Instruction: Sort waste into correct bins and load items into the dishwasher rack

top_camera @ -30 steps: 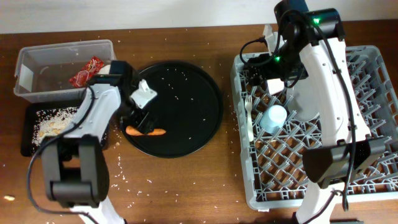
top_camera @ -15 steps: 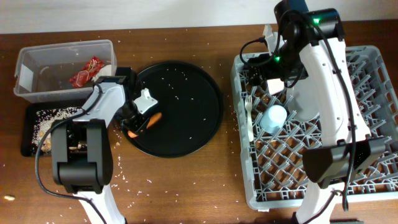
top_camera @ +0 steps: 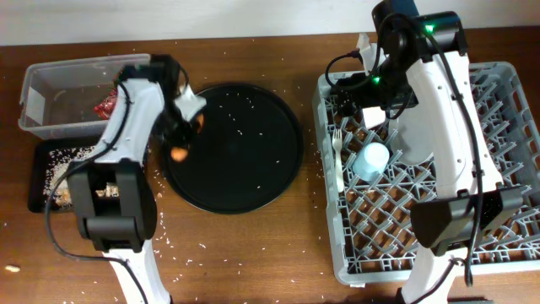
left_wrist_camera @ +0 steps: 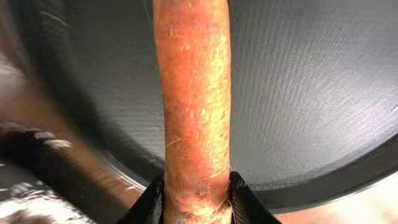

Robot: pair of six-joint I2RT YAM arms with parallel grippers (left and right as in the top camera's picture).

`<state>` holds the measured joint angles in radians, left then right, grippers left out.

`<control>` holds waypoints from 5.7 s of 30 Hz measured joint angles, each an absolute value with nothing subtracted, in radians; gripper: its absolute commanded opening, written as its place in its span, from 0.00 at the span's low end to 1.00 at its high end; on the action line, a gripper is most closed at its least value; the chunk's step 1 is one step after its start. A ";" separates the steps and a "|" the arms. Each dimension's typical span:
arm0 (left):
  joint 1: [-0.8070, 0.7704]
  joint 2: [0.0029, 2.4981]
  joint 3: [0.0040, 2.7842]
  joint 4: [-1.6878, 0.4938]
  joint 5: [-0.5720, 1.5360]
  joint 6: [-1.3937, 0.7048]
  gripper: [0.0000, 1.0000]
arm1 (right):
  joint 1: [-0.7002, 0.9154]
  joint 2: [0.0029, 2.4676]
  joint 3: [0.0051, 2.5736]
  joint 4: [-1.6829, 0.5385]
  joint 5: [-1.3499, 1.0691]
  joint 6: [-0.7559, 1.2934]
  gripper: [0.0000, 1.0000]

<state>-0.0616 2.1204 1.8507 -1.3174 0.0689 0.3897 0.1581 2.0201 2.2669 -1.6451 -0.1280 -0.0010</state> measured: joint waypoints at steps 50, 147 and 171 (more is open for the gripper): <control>0.442 1.976 1.500 -0.930 0.027 -0.969 0.76 | 0.158 2.020 2.267 -1.646 -0.128 0.000 0.99; 0.435 1.601 1.523 -1.028 0.063 -0.915 0.99 | 0.127 0.015 0.014 -0.078 0.000 -0.075 0.99; 0.112 0.241 0.228 -0.065 -0.076 -0.084 0.99 | 0.127 0.011 0.014 -0.078 0.001 -0.075 0.99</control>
<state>0.1123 0.2409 0.2283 -0.0654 -0.0765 -0.0845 0.1268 0.0109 0.0135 -0.0784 0.0006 -0.0753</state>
